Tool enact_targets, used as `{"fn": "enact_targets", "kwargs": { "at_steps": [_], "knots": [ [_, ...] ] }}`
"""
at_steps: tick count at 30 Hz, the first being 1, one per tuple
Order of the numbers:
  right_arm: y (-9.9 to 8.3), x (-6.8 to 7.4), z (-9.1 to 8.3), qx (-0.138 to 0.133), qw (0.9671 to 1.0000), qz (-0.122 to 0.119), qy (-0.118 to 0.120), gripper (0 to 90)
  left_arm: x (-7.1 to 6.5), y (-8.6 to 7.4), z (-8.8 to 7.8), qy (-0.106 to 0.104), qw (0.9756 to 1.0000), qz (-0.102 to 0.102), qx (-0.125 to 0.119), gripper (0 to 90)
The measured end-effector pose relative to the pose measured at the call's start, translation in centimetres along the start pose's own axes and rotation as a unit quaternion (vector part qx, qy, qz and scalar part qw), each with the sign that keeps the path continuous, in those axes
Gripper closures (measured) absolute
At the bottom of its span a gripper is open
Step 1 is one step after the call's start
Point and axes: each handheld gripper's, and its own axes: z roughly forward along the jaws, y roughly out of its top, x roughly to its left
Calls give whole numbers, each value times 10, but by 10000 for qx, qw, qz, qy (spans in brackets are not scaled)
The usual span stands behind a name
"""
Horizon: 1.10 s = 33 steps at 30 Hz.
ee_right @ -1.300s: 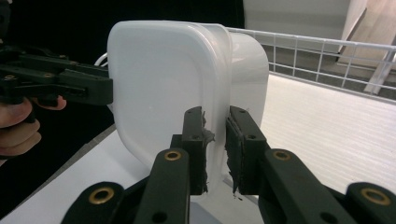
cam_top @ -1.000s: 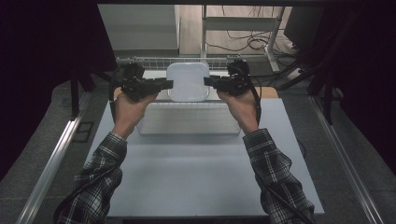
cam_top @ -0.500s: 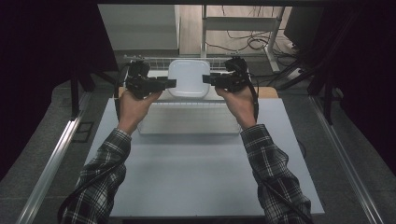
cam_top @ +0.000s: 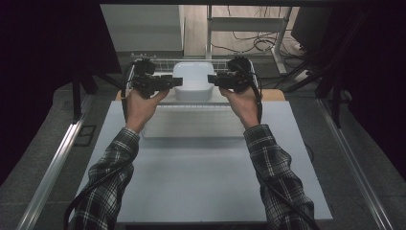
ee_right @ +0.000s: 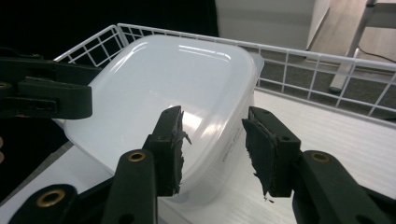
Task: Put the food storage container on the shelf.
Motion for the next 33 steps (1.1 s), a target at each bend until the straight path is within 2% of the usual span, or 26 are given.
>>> {"fn": "enact_targets", "kwargs": {
  "at_steps": [2,6,11,13,15,16,20,23,25,27,29,33],
  "knots": [
    [0,0,2,2,10000,3,-55,572,-1,3,3,125,9999,18,-6,467],
    [0,-2,3,-32,9999,72,-64,581,1,7,4,129,9998,135,82,468],
    [-1,-1,2,-45,9999,105,-62,588,0,6,5,159,9997,197,49,468],
    [-1,0,2,-48,9999,104,-74,587,-3,7,4,280,9990,336,32,457],
    [-1,1,1,-58,9999,65,-123,577,-7,8,4,471,9972,573,25,412],
    [-1,2,0,-51,9999,17,-154,557,-9,8,3,484,9966,672,9,384],
    [-4,5,-6,-224,9997,-37,-20,451,-14,8,0,305,9968,735,-29,320],
    [-8,6,-8,-239,9996,-117,119,319,-17,5,1,52,9977,677,42,241],
    [-11,7,-8,-208,9995,-158,193,261,-20,2,1,27,9969,778,66,207],
    [-16,9,-9,-239,9990,-313,205,210,-22,-1,1,54,9962,859,106,157],
    [-20,11,-9,-209,9988,-421,107,174,-25,-5,-1,23,9960,882,122,122],
    [-26,11,-10,-187,9983,-523,168,132,-27,-12,-3,-21,9951,974,194,80]
  ]
}}
